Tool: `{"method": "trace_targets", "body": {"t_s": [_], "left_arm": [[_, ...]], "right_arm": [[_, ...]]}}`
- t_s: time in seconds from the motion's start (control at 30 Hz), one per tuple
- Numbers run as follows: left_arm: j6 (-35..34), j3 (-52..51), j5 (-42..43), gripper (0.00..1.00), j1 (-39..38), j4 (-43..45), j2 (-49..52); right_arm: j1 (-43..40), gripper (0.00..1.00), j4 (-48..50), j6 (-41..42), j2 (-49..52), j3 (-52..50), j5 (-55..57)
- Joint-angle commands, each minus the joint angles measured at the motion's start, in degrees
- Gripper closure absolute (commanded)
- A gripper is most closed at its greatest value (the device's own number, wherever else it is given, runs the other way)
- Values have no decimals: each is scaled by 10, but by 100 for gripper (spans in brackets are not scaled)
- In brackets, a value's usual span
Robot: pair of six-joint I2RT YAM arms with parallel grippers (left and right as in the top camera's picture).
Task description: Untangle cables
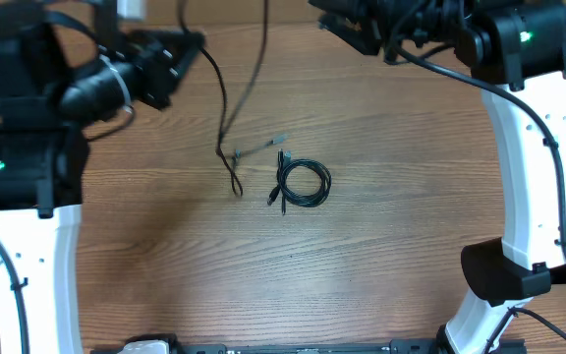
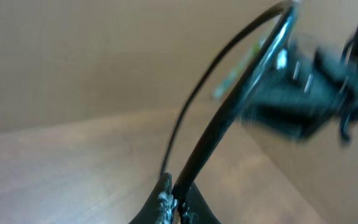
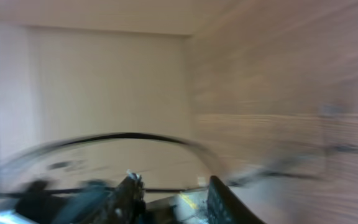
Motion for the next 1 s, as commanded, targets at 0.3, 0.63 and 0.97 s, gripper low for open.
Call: {"method": "trace_targets", "body": {"t_s": [0.3,0.63,0.97], "left_arm": [[-68,26,-146,96,16,-38,20],[-133,37,-46,96,3,-38,25],[-189,37,56,96,3,-45,24]], "right_arm": [[21,22,-159,-216,0,7,213],[101,0,-142,-288,20,1,213],[171,0,-73,-264,86,-21,209]]}}
